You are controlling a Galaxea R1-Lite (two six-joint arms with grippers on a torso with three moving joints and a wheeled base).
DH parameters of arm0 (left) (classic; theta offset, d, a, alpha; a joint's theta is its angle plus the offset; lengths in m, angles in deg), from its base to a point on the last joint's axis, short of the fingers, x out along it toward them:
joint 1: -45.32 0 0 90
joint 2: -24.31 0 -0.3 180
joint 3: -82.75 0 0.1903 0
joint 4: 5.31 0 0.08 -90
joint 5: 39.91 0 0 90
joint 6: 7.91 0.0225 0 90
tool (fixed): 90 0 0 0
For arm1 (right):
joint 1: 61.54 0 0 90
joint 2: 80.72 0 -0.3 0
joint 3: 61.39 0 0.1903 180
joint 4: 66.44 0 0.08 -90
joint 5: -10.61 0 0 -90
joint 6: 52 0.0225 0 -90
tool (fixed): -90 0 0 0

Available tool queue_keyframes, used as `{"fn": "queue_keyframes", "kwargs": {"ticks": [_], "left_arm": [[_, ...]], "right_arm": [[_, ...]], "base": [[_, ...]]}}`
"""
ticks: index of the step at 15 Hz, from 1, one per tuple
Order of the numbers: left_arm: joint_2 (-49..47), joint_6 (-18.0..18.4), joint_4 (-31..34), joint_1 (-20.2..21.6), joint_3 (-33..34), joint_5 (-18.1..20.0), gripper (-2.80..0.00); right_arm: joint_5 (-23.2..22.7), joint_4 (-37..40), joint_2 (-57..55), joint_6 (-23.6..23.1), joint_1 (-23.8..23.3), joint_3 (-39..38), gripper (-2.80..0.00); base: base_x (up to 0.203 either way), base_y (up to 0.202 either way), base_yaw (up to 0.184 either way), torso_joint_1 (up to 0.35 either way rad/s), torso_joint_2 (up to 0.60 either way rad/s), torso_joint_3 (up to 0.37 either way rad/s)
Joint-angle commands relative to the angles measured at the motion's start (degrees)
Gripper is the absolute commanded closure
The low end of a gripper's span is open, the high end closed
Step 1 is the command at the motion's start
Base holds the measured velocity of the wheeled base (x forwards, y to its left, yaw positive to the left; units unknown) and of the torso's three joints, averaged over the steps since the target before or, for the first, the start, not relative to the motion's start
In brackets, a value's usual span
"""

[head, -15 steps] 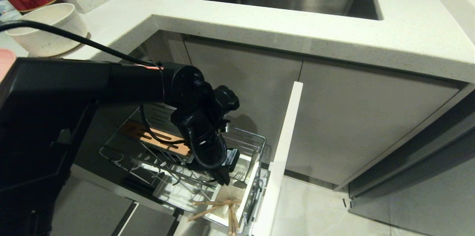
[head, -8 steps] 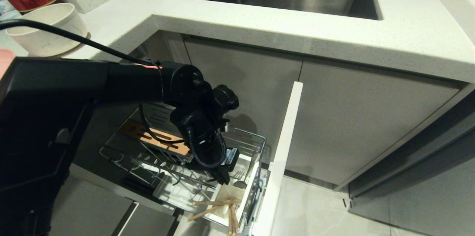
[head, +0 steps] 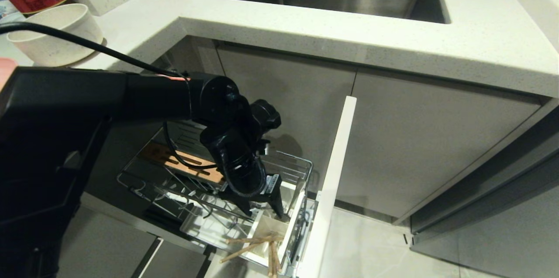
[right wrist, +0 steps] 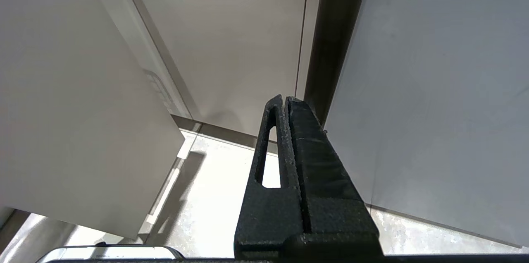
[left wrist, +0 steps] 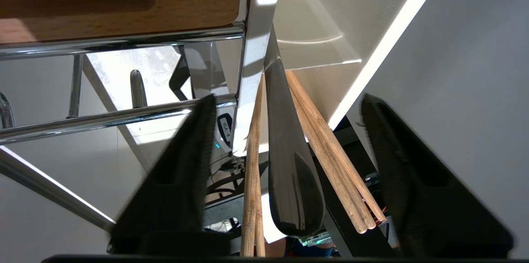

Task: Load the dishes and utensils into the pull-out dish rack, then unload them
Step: Pick up the fork and place it in the cupboard, then pick up the bowl and place it in the cupboard

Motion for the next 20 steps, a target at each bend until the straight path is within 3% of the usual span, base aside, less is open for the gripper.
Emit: {"fn": "queue_keyframes", "kwargs": {"ticks": [1,5,6,14,20], "left_arm": [[1.13,-0.16,0.29,0.17,-0.1,0.04,-2.8],[6.83,-0.25,0.12,1.5,0.08,-0.08,-2.8],[8.72,-0.35,0.05,2.0,0.04,-0.42,0.0],[25.99,-0.6,-3.48,6.15,0.84,-4.29,0.0],[40.2,-1.7,-12.88,9.31,3.04,-15.3,0.0]], "right_arm": [[0.02,-0.04,-0.05,0.0,0.01,-1.56,0.0],[-0.05,-0.04,-0.05,0.0,0.01,-1.51,0.0],[0.02,-0.04,-0.05,0.0,0.01,-1.53,0.0],[0.02,-0.04,-0.05,0.0,0.01,-1.52,0.0],[0.04,-0.04,-0.05,0.0,0.01,-1.5,0.0]], "base": [[0.0,0.0,0.0,0.0,0.0,0.0],[0.0,0.0,0.0,0.0,0.0,0.0],[0.0,0.0,0.0,0.0,0.0,0.0],[0.0,0.0,0.0,0.0,0.0,0.0],[0.0,0.0,0.0,0.0,0.0,0.0]]}}
